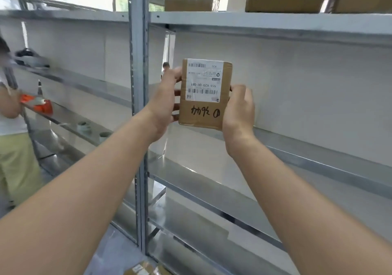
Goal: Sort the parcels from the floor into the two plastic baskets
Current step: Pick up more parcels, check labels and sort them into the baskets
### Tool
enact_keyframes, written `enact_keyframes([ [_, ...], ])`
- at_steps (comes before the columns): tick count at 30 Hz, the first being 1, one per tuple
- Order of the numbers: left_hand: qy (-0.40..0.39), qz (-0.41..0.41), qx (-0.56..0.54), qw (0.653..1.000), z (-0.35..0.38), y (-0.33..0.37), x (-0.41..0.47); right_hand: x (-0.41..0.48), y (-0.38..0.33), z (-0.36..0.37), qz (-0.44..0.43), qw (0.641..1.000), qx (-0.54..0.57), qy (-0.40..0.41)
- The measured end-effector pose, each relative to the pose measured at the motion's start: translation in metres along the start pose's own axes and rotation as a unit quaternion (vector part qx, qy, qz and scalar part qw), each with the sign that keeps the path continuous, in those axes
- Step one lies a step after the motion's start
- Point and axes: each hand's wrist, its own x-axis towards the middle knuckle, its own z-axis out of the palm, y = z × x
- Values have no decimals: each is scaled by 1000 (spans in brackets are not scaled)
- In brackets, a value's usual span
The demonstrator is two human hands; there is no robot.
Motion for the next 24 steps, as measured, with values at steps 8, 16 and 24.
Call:
enact_keyframes([
  [8, -34, 41, 4, 999, 32, 54, -3, 4, -55, -32, -39, 999, 1, 16],
  [16, -77, 62, -5, 995, 63, 80, -19, -5, -91, -64, -62, 997, -18, 47],
  [24, -143, 59, -43, 987, 64, 89, -18, -28, -112, -70, -72, 989, -53, 117],
])
